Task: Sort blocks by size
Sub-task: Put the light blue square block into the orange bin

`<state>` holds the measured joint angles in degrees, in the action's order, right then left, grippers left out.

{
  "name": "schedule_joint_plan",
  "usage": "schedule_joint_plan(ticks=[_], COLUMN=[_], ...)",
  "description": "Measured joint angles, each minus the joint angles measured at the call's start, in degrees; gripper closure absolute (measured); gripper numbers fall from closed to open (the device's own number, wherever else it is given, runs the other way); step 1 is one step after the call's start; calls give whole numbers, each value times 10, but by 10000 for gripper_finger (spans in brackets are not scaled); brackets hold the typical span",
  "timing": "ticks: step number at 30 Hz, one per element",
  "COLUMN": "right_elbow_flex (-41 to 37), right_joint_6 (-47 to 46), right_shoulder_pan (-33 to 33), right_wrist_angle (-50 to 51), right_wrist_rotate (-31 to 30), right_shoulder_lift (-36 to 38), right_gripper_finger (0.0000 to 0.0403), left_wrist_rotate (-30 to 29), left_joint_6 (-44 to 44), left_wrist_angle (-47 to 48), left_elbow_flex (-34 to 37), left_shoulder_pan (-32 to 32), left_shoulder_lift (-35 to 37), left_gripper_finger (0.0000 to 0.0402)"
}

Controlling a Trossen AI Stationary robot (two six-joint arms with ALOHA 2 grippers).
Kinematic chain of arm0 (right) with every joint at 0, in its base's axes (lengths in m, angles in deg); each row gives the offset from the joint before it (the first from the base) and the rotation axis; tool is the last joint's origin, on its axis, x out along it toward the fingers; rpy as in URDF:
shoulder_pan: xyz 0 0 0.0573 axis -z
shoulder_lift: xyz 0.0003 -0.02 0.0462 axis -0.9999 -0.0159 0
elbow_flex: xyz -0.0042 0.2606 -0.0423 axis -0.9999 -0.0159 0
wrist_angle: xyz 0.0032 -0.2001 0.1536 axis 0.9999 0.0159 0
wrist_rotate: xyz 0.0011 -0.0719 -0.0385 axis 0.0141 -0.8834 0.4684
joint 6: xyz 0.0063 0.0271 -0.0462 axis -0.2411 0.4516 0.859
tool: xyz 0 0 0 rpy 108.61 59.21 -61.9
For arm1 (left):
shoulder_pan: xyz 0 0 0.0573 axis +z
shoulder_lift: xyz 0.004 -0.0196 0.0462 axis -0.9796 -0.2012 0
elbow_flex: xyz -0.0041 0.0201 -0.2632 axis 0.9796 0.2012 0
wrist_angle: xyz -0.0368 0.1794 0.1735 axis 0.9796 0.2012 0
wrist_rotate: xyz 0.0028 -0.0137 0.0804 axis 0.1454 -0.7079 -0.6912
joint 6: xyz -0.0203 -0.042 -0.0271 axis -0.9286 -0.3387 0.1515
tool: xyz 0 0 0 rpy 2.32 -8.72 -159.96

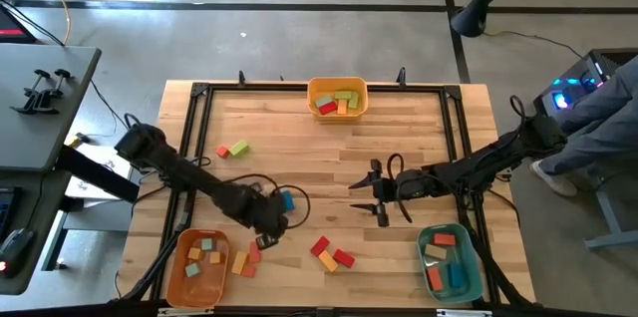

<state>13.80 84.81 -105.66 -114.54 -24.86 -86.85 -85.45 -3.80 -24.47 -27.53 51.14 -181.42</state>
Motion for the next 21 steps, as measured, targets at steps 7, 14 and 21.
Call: schedule_joint_plan(ticks=[7,14,21], right_elbow_flex=[0,0,0], right_joint_6=[-1,3,38], right_shoulder_pan=[-1,-12,-16], right_wrist_angle=[-2,-55,-111], right_wrist_rotate=[0,10,59], right_shoulder_lift=[-11,-40,-48], right_gripper_finger=[175,175,175], left_wrist_rotate=[111,240,218], left_joint_6=[-152,-349,-498], left_wrist_angle=[249,254,194], left_elbow_flex=[-119,-128,-128], left_shoulder_pan=[-79,-198,-281], left_shoulder_lift=[0,0,-3], left_gripper_finger=[305,290,290])
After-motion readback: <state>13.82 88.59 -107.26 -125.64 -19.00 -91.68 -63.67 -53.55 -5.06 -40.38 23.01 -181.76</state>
